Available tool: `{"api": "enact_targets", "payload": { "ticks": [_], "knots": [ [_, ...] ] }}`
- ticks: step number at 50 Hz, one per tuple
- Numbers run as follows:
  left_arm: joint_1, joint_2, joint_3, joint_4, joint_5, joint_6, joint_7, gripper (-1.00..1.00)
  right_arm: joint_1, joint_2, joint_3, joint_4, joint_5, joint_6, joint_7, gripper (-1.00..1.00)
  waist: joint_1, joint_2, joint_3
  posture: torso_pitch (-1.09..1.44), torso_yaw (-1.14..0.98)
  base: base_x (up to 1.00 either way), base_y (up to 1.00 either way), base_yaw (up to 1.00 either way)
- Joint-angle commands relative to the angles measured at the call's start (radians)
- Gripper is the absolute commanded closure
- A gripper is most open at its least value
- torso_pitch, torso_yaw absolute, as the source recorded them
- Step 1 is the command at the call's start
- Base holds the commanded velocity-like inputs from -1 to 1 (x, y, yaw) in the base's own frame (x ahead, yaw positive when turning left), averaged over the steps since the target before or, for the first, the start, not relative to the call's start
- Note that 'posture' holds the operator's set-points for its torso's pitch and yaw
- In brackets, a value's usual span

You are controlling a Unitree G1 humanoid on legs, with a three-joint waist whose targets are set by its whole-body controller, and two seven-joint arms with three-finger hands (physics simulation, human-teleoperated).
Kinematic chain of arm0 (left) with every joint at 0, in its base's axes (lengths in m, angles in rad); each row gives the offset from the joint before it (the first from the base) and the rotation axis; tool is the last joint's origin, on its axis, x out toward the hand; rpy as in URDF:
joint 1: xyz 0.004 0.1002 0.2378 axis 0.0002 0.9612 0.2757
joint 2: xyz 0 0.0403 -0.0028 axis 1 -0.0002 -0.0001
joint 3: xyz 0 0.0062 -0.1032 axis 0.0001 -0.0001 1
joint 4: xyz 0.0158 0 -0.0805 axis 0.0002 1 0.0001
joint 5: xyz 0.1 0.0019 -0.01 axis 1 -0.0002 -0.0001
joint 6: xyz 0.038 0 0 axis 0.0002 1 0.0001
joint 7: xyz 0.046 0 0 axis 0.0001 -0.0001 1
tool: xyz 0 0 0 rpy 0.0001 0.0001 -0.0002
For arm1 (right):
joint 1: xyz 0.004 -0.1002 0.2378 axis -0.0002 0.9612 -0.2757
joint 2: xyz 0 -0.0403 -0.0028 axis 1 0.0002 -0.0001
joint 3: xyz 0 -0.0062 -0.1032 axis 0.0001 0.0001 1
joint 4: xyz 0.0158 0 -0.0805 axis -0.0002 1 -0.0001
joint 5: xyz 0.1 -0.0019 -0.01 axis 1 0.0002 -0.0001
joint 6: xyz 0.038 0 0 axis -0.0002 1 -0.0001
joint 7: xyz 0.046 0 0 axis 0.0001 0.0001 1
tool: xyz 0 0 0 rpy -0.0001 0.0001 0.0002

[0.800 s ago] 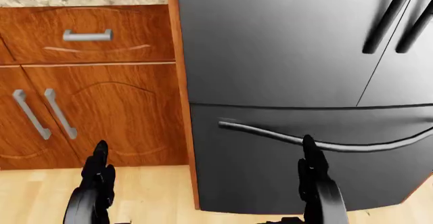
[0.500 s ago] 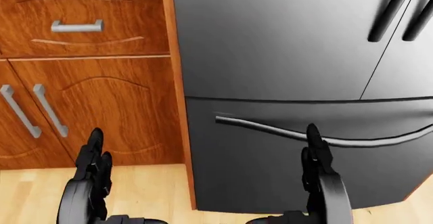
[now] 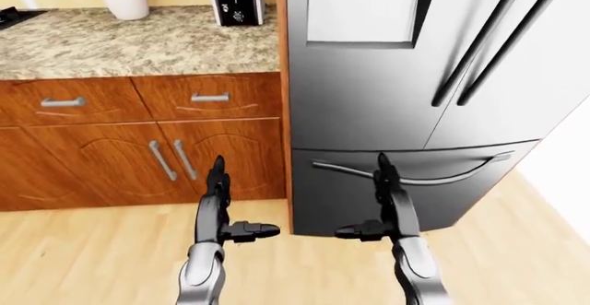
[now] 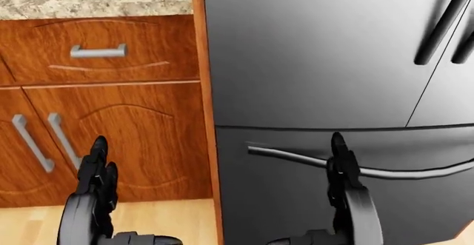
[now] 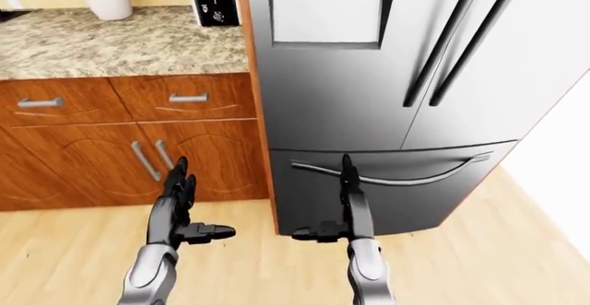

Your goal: Push down the lever of the toaster to turn it on.

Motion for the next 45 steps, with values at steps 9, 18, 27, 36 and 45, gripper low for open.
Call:
{"api": "enact_targets", "payload": {
  "ticks": [9, 18, 27, 36, 45],
  "knots": [
    [-0.023, -0.002, -0.007, -0.015, -0.001, -0.049, -0.006, -1.0, -0.012, -0.006, -0.009, -0.047, -0.001, -0.025, -0.006, -1.0, -0.016, 0.005, -0.013, 0.0, 0.0, 0.0, 0.15, 0.0],
    [-0.02, -0.002, -0.008, -0.026, 0.0, -0.041, -0.004, -1.0, -0.017, -0.007, -0.01, -0.037, -0.002, -0.032, -0.005, -1.0, -0.012, 0.092, -0.01, 0.0, 0.0, 0.0, 0.25, 0.0],
    [-0.021, -0.001, -0.007, -0.02, 0.001, -0.046, -0.004, -1.0, -0.015, -0.007, -0.011, -0.041, -0.002, -0.032, -0.006, -1.0, -0.013, 0.004, -0.007, 0.0, 0.0, 0.0, 0.32, 0.0],
    [-0.023, -0.001, -0.007, -0.016, 0.001, -0.049, -0.003, -1.0, -0.015, -0.007, -0.012, -0.04, 0.0, -0.034, -0.005, -1.0, -0.022, -0.007, -0.019, 0.0, 0.0, 0.0, 0.32, 0.0],
    [-0.016, -0.003, -0.008, -0.029, 0.002, -0.042, -0.001, -1.0, -0.011, -0.006, -0.011, -0.049, -0.001, -0.028, -0.005, -1.0, -0.012, 0.096, -0.014, 0.0, 0.0, 0.0, 0.32, 0.0]
  ]
}}
